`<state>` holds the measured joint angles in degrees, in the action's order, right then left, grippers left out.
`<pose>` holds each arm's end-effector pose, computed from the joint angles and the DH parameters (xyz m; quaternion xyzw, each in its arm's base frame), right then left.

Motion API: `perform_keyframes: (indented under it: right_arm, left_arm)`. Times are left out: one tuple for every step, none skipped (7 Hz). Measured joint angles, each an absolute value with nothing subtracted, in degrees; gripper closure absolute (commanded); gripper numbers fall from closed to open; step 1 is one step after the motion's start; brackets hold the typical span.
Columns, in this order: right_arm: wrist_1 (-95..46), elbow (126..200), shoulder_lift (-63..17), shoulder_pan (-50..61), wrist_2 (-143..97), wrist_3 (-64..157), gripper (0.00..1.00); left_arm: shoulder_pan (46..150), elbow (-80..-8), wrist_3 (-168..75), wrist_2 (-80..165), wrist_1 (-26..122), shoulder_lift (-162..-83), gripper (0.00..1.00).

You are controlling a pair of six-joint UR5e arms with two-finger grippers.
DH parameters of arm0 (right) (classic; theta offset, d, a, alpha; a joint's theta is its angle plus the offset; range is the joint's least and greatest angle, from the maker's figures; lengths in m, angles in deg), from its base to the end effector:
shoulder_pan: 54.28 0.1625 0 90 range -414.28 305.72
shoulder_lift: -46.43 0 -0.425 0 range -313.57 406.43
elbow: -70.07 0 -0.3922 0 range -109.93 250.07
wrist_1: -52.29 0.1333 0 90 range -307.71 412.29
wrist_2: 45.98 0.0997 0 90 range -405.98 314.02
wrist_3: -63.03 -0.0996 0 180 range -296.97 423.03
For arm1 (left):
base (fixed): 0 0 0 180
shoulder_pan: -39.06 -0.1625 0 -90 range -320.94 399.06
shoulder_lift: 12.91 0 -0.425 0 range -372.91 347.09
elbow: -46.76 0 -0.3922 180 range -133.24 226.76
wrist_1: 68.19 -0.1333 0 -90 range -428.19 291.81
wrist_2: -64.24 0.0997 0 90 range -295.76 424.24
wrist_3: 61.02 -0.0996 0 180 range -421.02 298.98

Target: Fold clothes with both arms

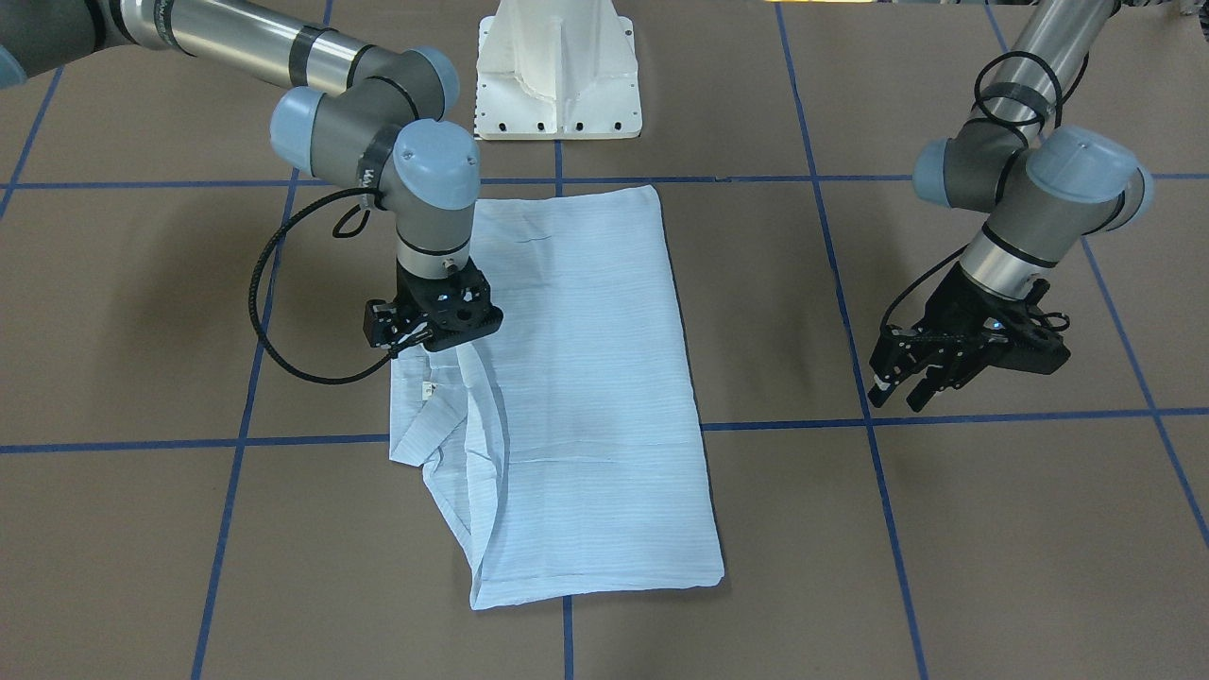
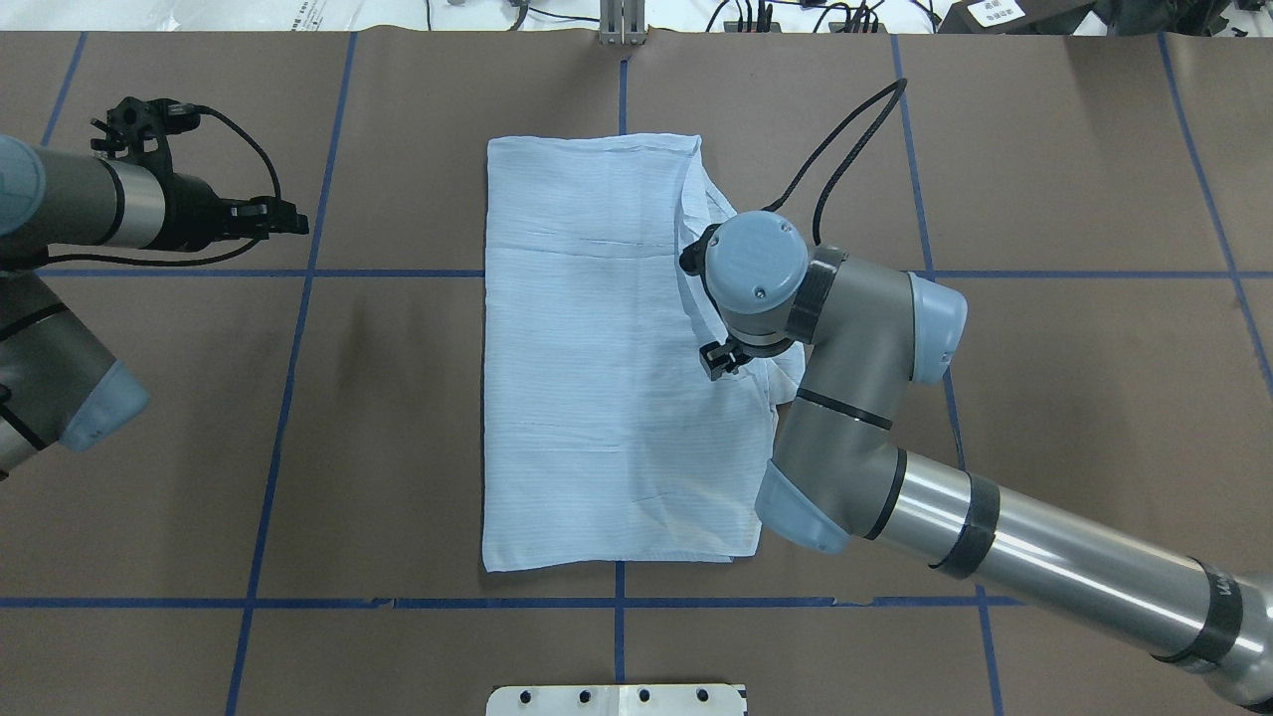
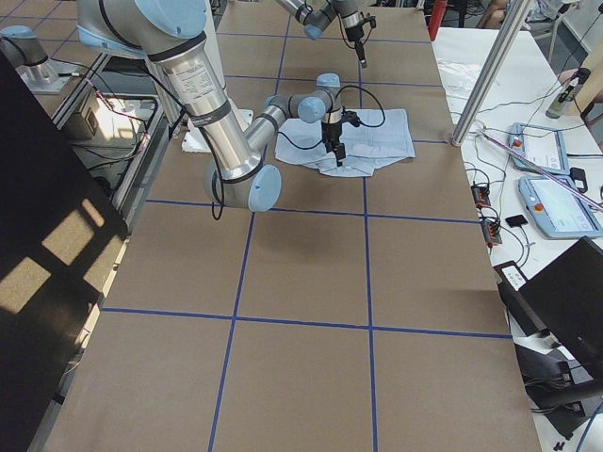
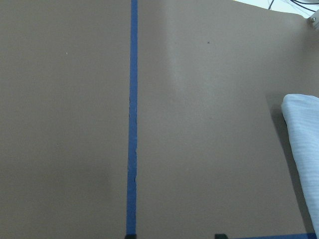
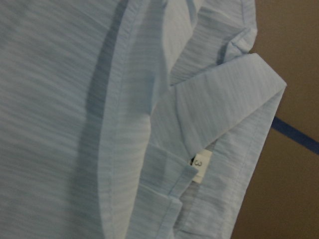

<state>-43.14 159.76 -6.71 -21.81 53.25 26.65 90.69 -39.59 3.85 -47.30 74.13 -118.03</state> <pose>-0.5328 -0.4781 0.3016 0.1259 -0.2483 -0.1974 0.9400 0.3105 -0.5480 0.4463 0.1979 0.5054 -0.0951 0.8345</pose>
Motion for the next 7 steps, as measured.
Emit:
perform_keyframes:
  right_arm:
    - [-43.02,160.52,-8.79,-19.96,54.36,29.12,0.0]
    - [-43.17,162.84,-11.27,-18.76,55.17,30.3,0.0]
    - [-44.27,166.16,-12.76,-18.12,56.24,30.27,0.0]
    - [-45.71,168.79,-13.13,-18.19,57.22,27.97,0.0]
    - [-46.32,170.88,-13.27,-19.07,57.73,21.82,0.0]
    - [-46.26,172.67,-13.38,-21.06,57.86,11.7,0.0]
    - [-45.89,174.46,-13.46,-24.11,57.73,-2.54,0.0]
  left_arm:
    - [90.66,-39.56,3.85,-47.3,74.12,-118.03,0.39]
    - [90.67,-39.56,3.85,-47.3,74.11,-118.03,0.39]
    - [90.7,-39.55,3.85,-47.3,74.11,-118.03,0.39]
    - [90.76,-39.56,3.84,-47.3,74.11,-118.03,0.39]
    - [90.79,-39.6,3.84,-47.3,74.12,-118.0,0.39]
    - [90.81,-39.63,3.84,-47.3,74.16,-117.94,0.39]
    - [90.85,-39.71,3.84,-47.3,74.18,-117.89,0.39]
